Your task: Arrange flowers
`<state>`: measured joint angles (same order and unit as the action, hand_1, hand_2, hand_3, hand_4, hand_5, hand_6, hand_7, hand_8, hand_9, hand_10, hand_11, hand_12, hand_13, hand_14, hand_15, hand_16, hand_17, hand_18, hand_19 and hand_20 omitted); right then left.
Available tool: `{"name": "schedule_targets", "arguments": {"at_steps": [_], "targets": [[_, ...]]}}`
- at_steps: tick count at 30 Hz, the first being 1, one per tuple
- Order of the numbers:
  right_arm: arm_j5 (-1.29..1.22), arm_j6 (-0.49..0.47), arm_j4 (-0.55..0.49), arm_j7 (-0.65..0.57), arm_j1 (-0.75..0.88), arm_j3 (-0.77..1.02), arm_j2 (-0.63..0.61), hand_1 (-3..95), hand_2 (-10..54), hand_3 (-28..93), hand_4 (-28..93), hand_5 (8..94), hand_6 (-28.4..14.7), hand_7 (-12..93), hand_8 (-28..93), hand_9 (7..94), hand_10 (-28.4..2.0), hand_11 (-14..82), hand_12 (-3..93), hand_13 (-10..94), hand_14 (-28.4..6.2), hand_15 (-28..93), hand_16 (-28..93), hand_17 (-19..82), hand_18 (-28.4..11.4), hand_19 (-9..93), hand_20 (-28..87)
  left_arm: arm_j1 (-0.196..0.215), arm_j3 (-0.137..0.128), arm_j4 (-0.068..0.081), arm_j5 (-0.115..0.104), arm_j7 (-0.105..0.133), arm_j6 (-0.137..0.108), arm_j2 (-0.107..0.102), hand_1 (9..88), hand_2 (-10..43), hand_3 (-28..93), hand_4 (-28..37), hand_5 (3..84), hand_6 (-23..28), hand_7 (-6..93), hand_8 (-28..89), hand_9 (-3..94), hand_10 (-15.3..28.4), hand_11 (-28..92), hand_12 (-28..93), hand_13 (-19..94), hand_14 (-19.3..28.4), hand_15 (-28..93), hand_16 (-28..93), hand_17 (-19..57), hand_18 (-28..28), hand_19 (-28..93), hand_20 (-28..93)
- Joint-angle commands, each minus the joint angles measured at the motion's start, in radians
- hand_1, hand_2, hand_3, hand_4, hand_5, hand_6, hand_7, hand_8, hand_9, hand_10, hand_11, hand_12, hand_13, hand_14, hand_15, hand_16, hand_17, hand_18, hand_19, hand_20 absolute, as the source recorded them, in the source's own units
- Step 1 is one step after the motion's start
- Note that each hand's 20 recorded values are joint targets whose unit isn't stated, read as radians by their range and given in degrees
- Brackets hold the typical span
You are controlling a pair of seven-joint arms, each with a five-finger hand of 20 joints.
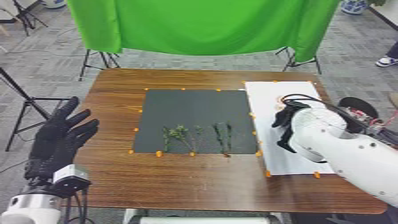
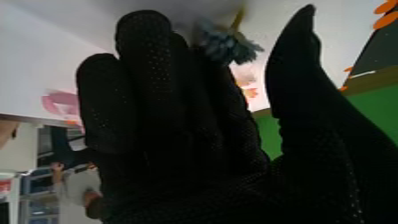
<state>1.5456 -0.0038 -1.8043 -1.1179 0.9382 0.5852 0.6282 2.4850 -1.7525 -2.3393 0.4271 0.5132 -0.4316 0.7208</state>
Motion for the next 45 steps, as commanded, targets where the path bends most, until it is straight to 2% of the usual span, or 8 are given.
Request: {"name": "schedule_targets", "arguments": {"at_steps": [1,14,17,18,25,38,42,45], "targets": [[0.028,0.023,0.015,0.005,0.024,-0.07,0.011,50.6,-8.7,75,-27,61.6,-5.1,30,6,71.6,-17.4,20.8,14.9,73,-12.4,53,12,50,-16.1,93,-13,0.001,-0.002,0.001,0.012,-0.015,0.013,0.013,29.9,10.0,61,-21.4,32.2,7.7,8.3,-8,26.3,18.5,25,10,19,26.9,55,-13,-7.3,27.2,55,-1],[0.114,0.118,0.014,0.022,-0.013,-0.17,0.01,60.1,-9.5,73,-28,65.8,-2.3,37,7,84.2,-10.3,9.1,30.4,79,-3.9,45,24,54,-12.8,93,-8,0.019,-0.017,-0.002,0.007,-0.006,0.013,0.016,29.9,9.9,61,-21.4,32.2,7.8,8.2,-8,26.2,18.5,25,10,19,27.0,56,-13,-7.3,27.1,55,-1],[0.135,0.136,0.007,0.029,-0.03,-0.183,0.007,62.1,-9.5,74,-28,67.9,-1.2,40,9,86.9,-9.0,10.8,32.4,81,-2.5,45,25,55,-12.4,93,-4,0.043,-0.03,-0.004,-0.014,0.022,0.006,-0.002,29.9,9.9,61,-21.4,32.2,7.8,8.2,-8,26.2,18.4,25,10,19,27.0,56,-13,-7.4,27.2,55,-1],[0.139,0.14,0.0,0.029,-0.027,-0.18,0.004,62.5,-9.5,74,-28,68.1,-1.0,40,10,87.2,-8.9,10.9,32.6,81,-2.3,45,26,55,-12.4,93,-3,0.043,-0.037,-0.004,-0.007,0.008,0.011,0.007,29.8,9.9,61,-21.5,32.2,7.8,8.2,-8,26.2,18.4,25,10,19,27.0,56,-13,-7.4,27.2,55,-1],[0.161,0.143,-0.024,0.045,-0.062,-0.179,0.006,63.2,-9.5,75,-28,70.7,-1.0,41,11,88.5,-9.0,11.8,34.0,82,-1.6,46,26,55,-12.3,93,2,0.104,-0.087,-0.015,-0.027,0.034,0.004,-0.002,29.6,9.6,62,-21.4,32.2,7.7,8.3,-8,26.1,18.5,24,10,18,26.9,55,-13,-7.4,27.2,55,-1],[0.193,0.115,-0.094,0.1,-0.171,-0.195,0.065,63.2,-9.5,77,-28,72.5,-1.7,40,12,89.6,-9.2,13.1,35.6,83,-1.8,49,26,55,-13.2,93,9,0.186,-0.167,-0.031,-0.025,0.033,0.011,0.018,29.3,9.3,61,-21.5,32.4,7.9,7.8,-8,26.1,18.5,24,10,18,26.9,55,-13,-7.4,27.9,55,-2],[0.185,0.086,-0.1,0.139,-0.214,-0.219,0.14,63.2,-9.5,77,-28,72.7,-1.7,40,12,89.7,-9.1,13.2,35.7,83,-1.9,49,26,55,-13.3,93,10,0.205,-0.198,-0.034,-0.01,0.012,0.026,0.039,29.2,9.2,61,-21.5,32.3,7.9,7.6,-7,26.1,18.6,24,10,18,26.8,55,-13,-7.4,28.1,55,-2],[0.184,0.078,-0.096,0.178,-0.262,-0.269,0.22,63.2,-9.5,77,-28,72.8,-1.8,40,12,89.8,-9.1,13.3,35.9,83,-2.0,49,26,55,-13.3,93,10,0.24,-0.224,-0.044,-0.008,0.021,0.0,0.046,29.1,9.1,61,-21.6,32.3,7.8,7.5,-7,26.1,18.6,24,10,18,26.9,55,-12,-7.4,28.2,55,-2]]}}
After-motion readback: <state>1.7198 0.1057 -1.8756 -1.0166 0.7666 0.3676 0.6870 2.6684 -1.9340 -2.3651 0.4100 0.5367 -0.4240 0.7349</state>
